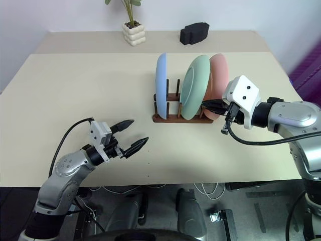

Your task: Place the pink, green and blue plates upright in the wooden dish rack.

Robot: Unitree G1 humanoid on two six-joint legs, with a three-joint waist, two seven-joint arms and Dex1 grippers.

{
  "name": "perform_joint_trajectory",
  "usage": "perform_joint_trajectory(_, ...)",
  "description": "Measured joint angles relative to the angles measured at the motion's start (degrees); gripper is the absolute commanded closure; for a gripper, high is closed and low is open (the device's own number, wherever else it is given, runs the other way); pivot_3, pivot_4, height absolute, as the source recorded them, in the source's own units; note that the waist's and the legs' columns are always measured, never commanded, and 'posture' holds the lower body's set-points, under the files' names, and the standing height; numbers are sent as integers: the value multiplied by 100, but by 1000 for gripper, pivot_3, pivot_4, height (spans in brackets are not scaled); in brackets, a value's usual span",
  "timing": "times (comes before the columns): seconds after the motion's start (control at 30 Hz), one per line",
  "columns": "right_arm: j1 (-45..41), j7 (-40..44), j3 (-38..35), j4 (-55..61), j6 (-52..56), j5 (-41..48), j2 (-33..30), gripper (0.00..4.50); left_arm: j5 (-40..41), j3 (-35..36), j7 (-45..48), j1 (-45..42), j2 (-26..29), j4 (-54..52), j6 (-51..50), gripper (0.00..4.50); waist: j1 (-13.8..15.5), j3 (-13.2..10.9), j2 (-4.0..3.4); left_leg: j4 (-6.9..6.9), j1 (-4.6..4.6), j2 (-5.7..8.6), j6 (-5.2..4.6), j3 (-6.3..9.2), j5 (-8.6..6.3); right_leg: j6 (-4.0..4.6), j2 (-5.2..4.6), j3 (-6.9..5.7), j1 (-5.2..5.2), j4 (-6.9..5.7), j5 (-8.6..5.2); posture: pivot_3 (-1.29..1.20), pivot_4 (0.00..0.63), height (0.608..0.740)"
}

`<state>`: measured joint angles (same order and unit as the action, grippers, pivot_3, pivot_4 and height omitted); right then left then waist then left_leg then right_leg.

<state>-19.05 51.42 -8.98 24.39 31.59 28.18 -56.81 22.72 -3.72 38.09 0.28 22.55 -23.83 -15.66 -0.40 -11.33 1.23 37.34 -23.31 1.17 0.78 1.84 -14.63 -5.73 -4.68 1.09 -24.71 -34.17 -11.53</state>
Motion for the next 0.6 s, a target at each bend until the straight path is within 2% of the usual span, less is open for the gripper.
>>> perform_joint_trajectory(0.6,-314,22,15,-33,-69,61,213,4470,26,-2,-225,-124,-39,-122,-262,0,-5,1,-1,8,2,2,0,0,0,-2,1,1,2,-8,2,0,150,734)
